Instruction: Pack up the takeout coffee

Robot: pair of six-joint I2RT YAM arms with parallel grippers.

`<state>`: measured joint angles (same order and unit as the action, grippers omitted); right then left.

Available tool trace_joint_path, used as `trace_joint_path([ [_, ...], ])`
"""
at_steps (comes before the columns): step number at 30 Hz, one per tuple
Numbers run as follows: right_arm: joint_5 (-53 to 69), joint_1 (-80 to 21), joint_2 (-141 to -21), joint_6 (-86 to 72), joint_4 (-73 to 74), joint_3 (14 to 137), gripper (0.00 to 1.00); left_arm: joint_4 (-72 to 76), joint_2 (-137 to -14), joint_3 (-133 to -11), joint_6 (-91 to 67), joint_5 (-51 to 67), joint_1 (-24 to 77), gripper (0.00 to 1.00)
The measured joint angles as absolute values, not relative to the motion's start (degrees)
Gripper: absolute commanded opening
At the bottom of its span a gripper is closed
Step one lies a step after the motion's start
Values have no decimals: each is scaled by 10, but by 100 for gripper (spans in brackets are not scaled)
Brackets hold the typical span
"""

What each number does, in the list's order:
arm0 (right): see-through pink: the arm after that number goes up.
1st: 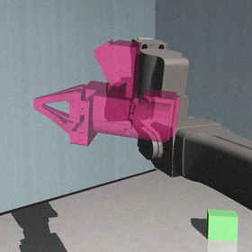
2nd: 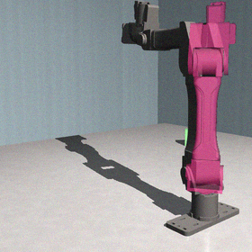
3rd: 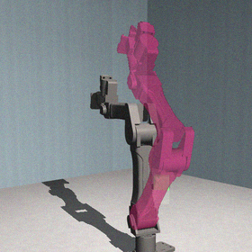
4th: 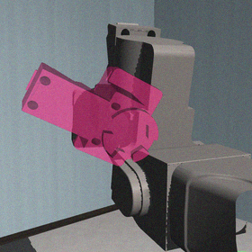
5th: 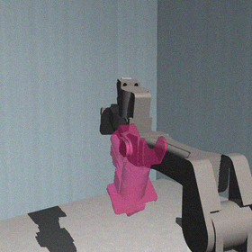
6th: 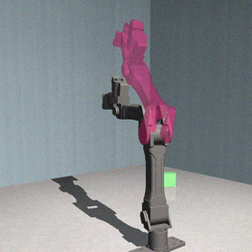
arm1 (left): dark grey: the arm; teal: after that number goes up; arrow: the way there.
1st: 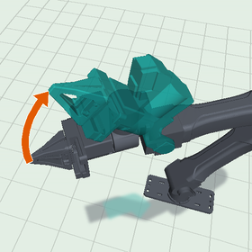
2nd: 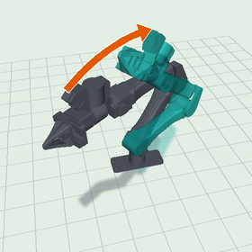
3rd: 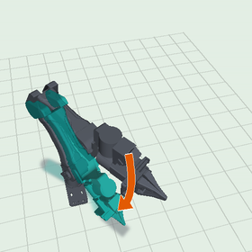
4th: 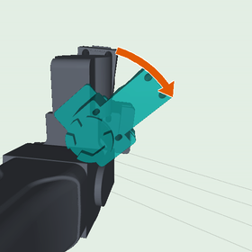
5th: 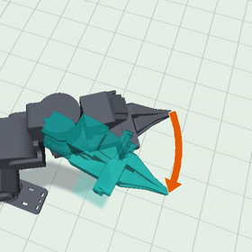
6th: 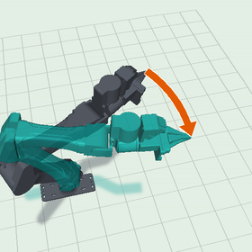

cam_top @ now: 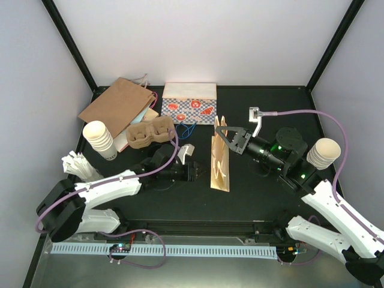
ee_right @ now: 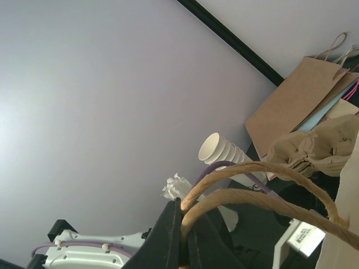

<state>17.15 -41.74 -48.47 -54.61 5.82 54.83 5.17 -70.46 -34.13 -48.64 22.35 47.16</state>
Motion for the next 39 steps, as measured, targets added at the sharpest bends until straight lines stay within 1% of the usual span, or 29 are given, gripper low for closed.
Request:
trace_joint_path([
  [4,177,-417,-483,-547,56,548,1,62,-730,-344,-486,236,465,45],
  [8,183,-417,-482,-549,55,548,1,75,-758,-348,-487,247,462,39],
  [14,189,-417,-482,-554,55,548,1,93,-776,-354,-491,261,455,37],
  [20,199,-417,-482,-555,55,548,1,112,-778,-355,-497,264,446,37],
  [23,202,-417,-482,-556,54,548,1,121,-784,-356,-499,268,439,32],
  [28,206,-417,-482,-556,53,547,1,126,-797,-359,-502,277,432,33],
  [34,210,-417,-483,-556,51,546,1,147,-804,-364,-504,290,431,40],
  [36,212,-417,-483,-556,51,546,1,156,-804,-364,-507,293,431,39],
  [39,212,-417,-483,-556,51,545,1,165,-804,-364,-510,295,430,34],
])
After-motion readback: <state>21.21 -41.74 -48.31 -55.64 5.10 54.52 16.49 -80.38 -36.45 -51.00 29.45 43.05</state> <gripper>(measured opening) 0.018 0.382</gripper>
